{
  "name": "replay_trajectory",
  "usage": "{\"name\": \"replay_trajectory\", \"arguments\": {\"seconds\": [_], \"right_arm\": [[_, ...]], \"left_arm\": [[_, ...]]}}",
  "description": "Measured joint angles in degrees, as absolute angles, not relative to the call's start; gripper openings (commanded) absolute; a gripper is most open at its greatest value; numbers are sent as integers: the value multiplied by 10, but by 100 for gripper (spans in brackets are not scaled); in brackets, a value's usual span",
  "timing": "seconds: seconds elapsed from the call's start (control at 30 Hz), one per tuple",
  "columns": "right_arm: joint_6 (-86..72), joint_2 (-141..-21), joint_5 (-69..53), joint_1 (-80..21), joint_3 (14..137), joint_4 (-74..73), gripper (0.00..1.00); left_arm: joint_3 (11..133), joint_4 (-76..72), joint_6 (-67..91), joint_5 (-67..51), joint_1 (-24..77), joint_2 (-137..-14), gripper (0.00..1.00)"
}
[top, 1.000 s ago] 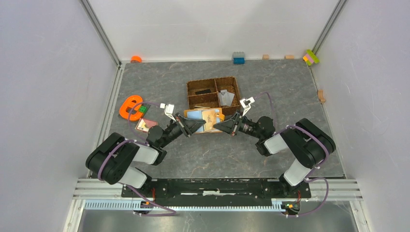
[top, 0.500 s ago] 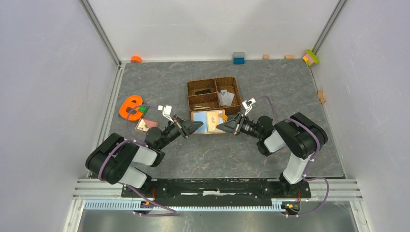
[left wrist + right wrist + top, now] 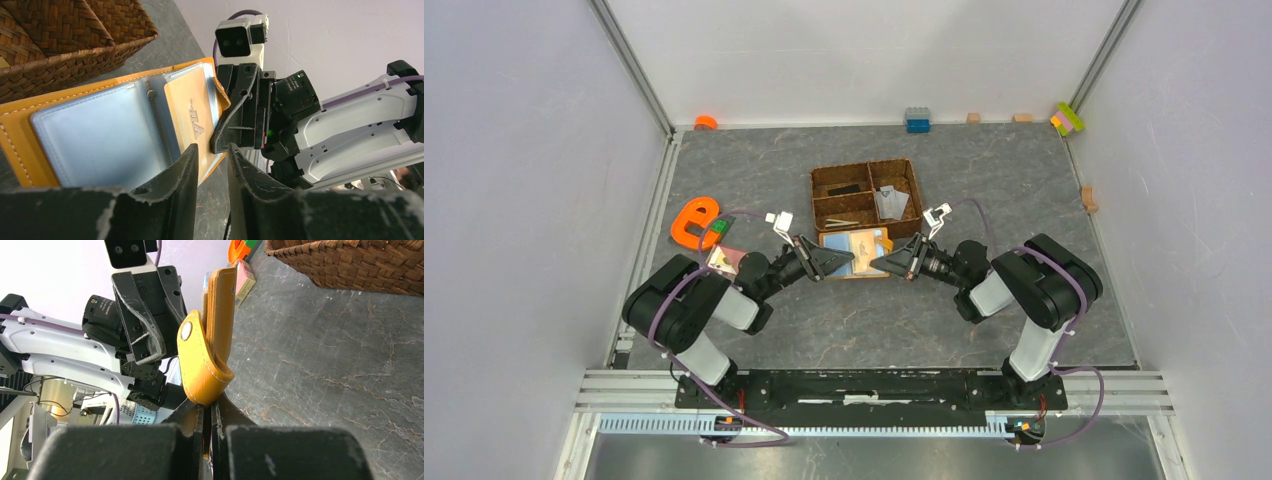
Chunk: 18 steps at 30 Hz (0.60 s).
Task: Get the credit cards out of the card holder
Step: Remove the credit card from the card holder.
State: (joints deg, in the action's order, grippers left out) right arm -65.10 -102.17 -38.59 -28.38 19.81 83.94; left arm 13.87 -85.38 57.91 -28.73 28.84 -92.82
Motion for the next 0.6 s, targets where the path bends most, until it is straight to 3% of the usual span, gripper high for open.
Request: {"name": "replay_trajectory", "arguments": {"seconds": [0.17,0.6], "right_arm": [[-651,-1022,-386,-285,198,839,1],[-651,-1022,-386,-285,198,839,1]], "left_arm": [[140,-854,584,-288,288,-930,46],[140,-800,581,-265,288,-901,46]]}}
